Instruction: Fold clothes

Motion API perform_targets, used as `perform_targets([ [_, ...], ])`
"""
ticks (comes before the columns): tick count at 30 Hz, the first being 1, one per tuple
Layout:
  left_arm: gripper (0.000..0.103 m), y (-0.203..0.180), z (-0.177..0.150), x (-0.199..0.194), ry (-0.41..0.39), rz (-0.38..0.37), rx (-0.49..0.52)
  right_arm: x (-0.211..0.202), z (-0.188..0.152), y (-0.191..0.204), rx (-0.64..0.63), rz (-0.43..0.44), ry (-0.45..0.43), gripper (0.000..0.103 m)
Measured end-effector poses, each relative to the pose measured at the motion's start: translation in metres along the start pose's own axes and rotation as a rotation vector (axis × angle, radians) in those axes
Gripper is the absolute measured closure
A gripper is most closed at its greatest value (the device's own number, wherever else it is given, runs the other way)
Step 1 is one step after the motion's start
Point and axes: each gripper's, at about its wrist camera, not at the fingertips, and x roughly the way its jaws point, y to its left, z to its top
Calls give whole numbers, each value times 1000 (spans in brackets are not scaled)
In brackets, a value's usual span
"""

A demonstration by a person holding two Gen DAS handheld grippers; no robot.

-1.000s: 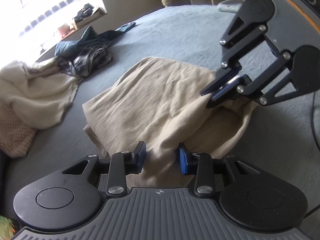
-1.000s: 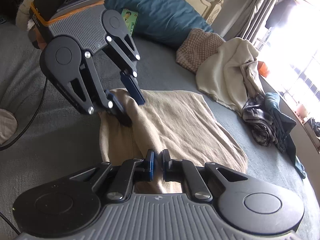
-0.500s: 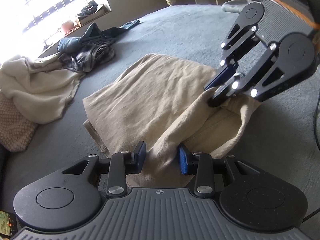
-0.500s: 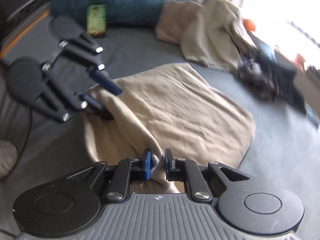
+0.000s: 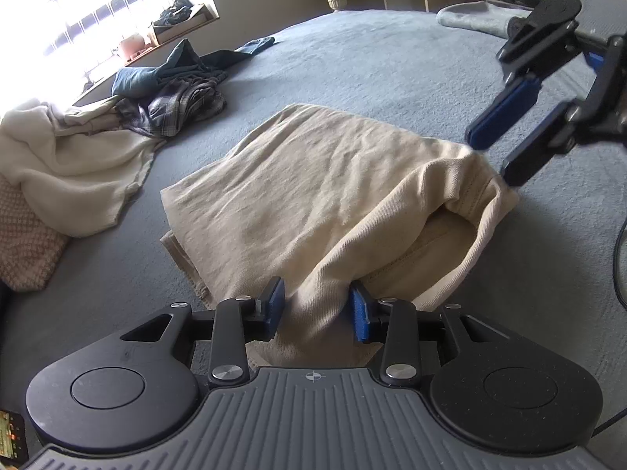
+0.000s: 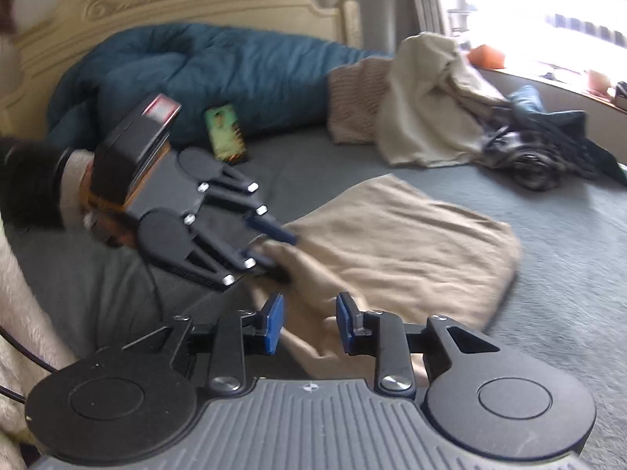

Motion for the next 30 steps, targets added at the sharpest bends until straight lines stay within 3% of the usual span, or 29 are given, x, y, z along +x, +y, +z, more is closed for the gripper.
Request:
perform_targets([
  [5,65,-2,3,-7,15,12,26,38,7,-4,108,26,68,90],
  [10,63,3,6,-30,40,-14,25,59,0,-14,206,-38,138,100],
  [17,63,17,24,-41,-49,-164,-112,63,-3,-12,190,-59,148,100],
  [25,63,-5,33,13,5,-160,89,61,-3,-10,177,-71,150,100],
  [30,63,-8,30,26,14,-181,127,60,-4,-9,169,-75,150,100],
])
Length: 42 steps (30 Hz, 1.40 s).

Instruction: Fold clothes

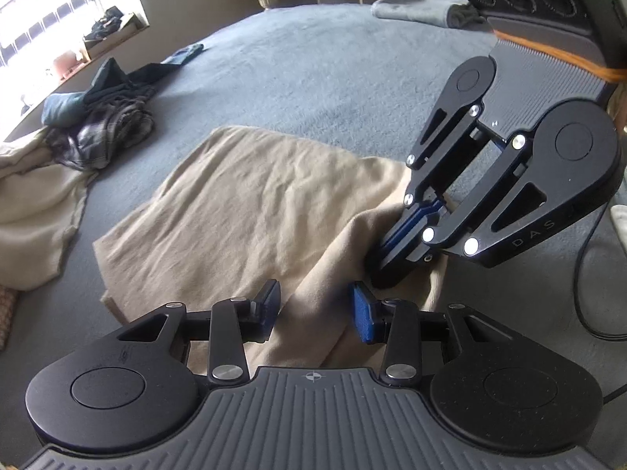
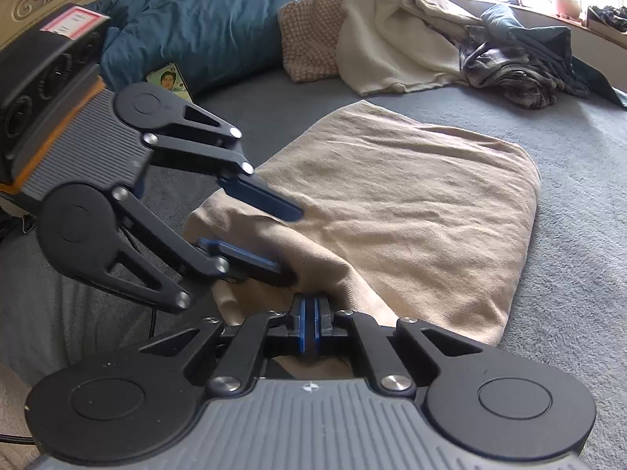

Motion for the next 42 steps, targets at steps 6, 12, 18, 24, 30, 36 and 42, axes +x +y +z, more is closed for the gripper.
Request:
perform_targets([
  [6,72,1,0,3,-5,8,-10,0,-1,-1,-7,5,-6,100],
  [12,80,0,1,2,-12,9,-34,-29,-2,-8,24,75,-130,98],
  [18,82,1,1,1,-18,5,-38,-68,-20,-14,43,185,-195,98],
  [24,85,1,4,-2,-29,10,-32,-33,-42,18,-100,170,-28,98],
  [30,85,4,6,-11,-57,2,-59,-12,-30,18,-41,108,-142,99],
  [36,87,3,6,-11,-64,1,-64,-9,-25,13,3,75,-214,99],
  [42,88,5,5,-14,-74,-8,-85,2,-32,26,-92,-76,-267,100],
])
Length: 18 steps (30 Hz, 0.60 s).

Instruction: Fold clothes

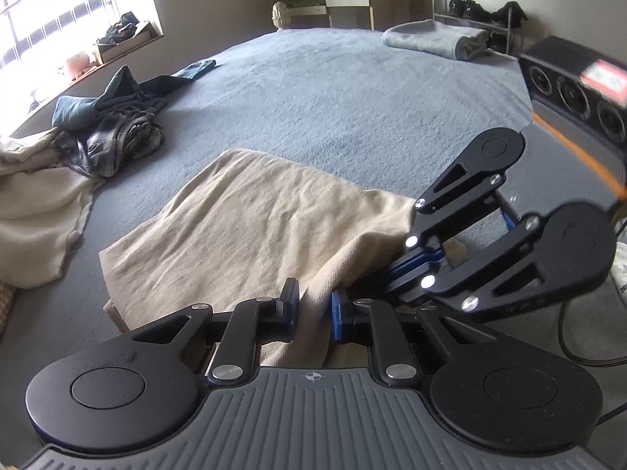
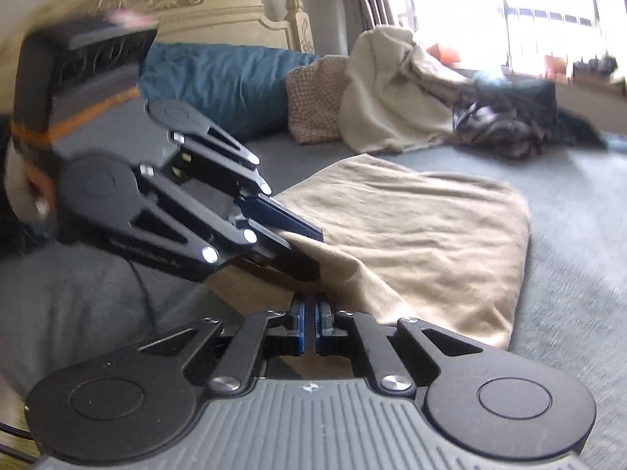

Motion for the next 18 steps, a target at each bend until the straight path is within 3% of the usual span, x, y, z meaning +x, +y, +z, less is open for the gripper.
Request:
perform_targets([
  [5,89,-5,-7,0,12,3,10,16,-15,31,-303,-196,-20,101],
  [11,86,-29,-22,9,22,87,146,28,-30,51,-523,-305,-22,102],
  [13,85,-35,-26,10,20,112,186,21,-27,48,-506,-278,-19,101],
  [18,84,-41,-31,11,5,146,232,-29,-12,19,-325,-90,-35,90],
])
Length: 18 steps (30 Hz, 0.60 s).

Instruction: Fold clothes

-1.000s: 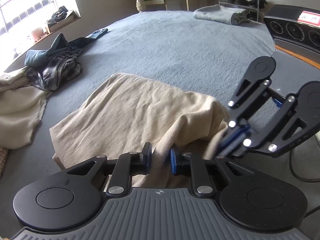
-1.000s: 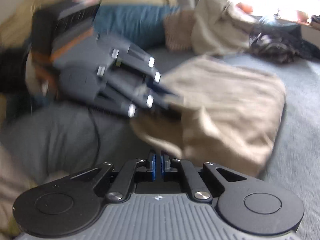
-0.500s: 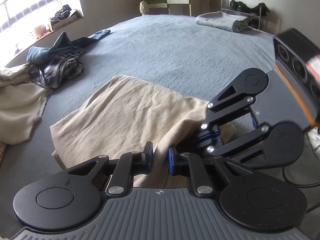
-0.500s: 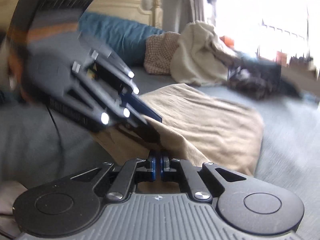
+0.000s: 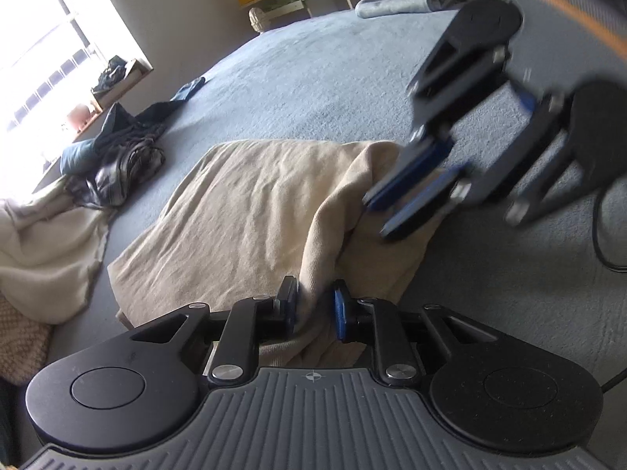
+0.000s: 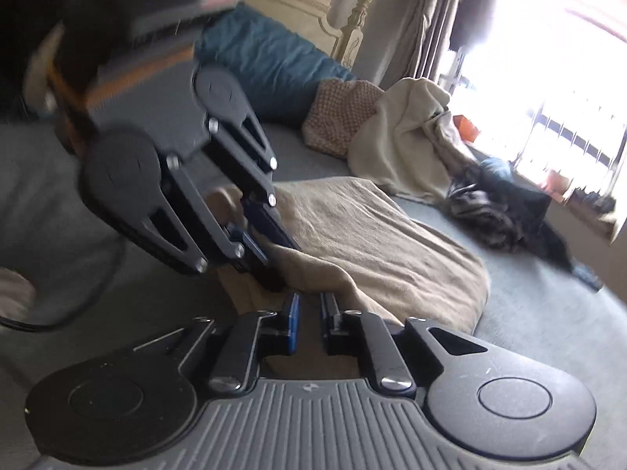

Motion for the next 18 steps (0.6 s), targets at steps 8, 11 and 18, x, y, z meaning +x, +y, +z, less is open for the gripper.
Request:
perform_targets([
  [8,83,0,0,1,-4,8,2,-18,11,-35,65,16,0,60],
  [11,83,0,0,1,-3,8,7,-1,12,-43,89,46,66,60],
  [18,79,9,-1,-1,4,29,-75,23,11,-46,119,100,134,85],
])
